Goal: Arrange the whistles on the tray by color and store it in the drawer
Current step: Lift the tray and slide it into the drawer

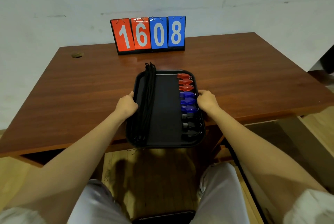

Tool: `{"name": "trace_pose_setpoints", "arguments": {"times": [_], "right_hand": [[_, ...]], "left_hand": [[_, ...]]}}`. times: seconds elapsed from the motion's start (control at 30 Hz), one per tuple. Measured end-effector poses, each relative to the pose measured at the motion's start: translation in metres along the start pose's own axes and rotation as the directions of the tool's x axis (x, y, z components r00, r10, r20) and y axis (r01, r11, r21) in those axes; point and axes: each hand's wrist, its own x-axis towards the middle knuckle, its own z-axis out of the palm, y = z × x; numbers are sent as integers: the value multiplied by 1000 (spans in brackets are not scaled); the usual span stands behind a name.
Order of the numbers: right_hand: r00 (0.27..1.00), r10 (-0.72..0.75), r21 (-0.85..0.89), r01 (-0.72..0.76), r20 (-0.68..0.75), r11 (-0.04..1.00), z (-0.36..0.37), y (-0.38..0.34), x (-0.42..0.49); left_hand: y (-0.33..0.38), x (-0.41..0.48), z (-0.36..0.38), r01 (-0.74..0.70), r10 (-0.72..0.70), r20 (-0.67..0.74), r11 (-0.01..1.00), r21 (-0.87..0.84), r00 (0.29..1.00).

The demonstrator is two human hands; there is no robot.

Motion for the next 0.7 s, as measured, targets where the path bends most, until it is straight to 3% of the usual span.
{"name": "trace_pose_setpoints", "arguments": {"times": [0.37, 0.7], "right_hand": [[985, 95, 118, -78, -147, 990, -48, 60, -48], [926, 209, 145, -170, -316, 975, -115, 161, -111]], "left_hand": [[46, -41, 28, -144, 145, 0, 988, -52, 989], [114, -105, 99, -287, 301, 129, 950, -121, 945]]}}
